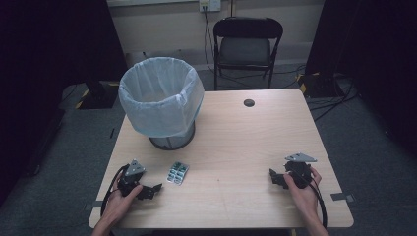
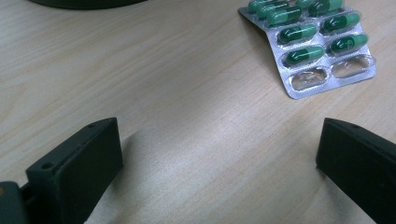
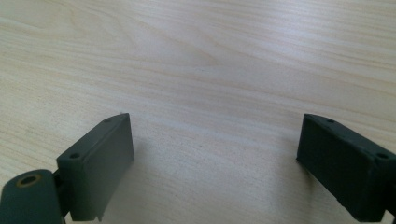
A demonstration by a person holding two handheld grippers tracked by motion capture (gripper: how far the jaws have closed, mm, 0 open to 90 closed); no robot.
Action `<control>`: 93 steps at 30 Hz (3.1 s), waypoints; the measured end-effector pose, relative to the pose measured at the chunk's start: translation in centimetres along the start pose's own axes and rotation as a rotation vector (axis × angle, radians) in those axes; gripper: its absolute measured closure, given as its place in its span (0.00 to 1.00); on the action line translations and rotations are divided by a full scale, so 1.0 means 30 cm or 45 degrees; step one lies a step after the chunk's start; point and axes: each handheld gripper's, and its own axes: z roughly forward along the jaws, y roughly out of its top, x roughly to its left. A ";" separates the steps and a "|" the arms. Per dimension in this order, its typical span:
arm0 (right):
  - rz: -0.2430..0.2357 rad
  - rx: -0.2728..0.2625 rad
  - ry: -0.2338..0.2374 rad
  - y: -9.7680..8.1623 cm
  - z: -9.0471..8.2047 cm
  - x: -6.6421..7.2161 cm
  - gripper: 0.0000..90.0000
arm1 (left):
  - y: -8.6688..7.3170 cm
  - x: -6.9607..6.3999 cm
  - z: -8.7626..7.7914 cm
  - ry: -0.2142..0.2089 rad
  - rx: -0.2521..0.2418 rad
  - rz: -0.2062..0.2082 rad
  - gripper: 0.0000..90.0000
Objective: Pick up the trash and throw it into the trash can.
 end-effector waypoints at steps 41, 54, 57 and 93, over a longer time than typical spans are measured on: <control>0.010 0.000 -0.012 -0.001 -0.001 0.003 0.11 | 0.213 -0.136 0.114 -0.128 -0.079 -0.076 0.20; 0.010 0.000 -0.012 -0.001 -0.001 0.003 0.11 | 0.209 -0.167 0.181 -0.054 0.008 0.035 0.20; 0.010 0.000 -0.012 -0.001 -0.001 0.003 0.11 | 0.209 -0.169 0.178 -0.042 0.000 0.032 0.21; 0.010 0.000 -0.012 -0.001 -0.001 0.003 0.11 | 0.278 -0.147 -0.043 -0.165 -0.205 0.024 0.38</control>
